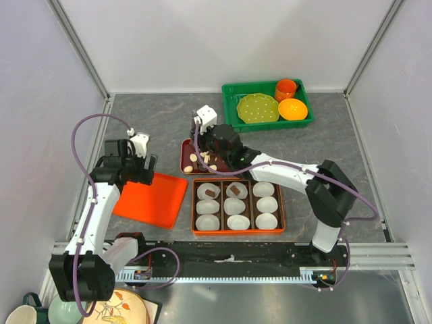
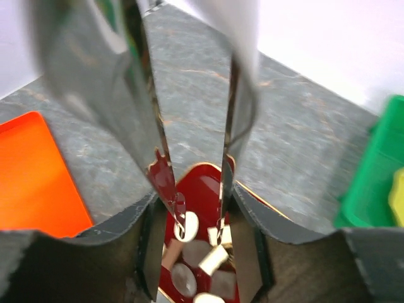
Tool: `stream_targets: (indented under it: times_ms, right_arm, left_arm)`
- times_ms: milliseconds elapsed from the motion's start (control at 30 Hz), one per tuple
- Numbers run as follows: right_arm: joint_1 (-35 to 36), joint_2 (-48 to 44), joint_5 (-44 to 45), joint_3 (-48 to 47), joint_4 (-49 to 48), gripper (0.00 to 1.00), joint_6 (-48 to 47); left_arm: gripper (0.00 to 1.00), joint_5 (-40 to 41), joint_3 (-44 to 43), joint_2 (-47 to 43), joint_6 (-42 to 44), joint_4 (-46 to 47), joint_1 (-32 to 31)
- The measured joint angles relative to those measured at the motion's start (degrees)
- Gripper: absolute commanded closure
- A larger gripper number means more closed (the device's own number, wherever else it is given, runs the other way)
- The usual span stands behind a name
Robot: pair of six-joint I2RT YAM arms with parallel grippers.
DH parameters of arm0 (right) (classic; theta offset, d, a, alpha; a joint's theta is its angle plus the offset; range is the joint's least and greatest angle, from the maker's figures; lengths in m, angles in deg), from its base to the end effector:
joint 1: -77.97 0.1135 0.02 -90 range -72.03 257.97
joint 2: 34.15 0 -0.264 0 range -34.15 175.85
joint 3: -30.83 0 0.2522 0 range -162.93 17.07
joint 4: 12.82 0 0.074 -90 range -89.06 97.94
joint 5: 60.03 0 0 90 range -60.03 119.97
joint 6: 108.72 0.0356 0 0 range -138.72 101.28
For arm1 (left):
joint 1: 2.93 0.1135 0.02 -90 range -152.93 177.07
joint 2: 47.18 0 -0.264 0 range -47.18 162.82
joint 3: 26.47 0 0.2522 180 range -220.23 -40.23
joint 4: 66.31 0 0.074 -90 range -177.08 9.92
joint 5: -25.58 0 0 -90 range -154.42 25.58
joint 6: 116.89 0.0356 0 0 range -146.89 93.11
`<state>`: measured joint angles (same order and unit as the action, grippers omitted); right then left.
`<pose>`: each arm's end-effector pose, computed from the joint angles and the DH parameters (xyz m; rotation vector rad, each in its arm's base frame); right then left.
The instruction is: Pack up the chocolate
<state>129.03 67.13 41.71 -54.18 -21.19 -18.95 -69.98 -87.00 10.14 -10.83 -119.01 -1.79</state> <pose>0.2706 0.3233 0.2868 -0.6066 1.6198 0.4839 0.2004 0.0005 0.2666 0.3585 2.4025 0.0174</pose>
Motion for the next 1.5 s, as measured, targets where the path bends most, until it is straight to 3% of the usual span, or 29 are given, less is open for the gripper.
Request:
stream_targets:
  times_ms: [400, 1133, 1500]
  right_arm:
    - [-0.6, 12.2, -5.7, -10.0, 0.3, 0.46, 0.7]
    - [-1.4, 13.2, -5.8, -6.8, 0.0, 0.46, 0.9]
    - [-1.4, 13.2, -5.9, -6.7, -0.1, 0.68, 0.9]
  left_arm:
    - [0.07, 1.0, -0.3, -0.1, 0.0, 0.0, 0.0]
    - [0.07, 1.5, -0.3, -1.0, 0.0, 0.0, 0.0]
    - [0.07, 2.5, -0.3, -1.6, 0.1, -0.2, 0.0]
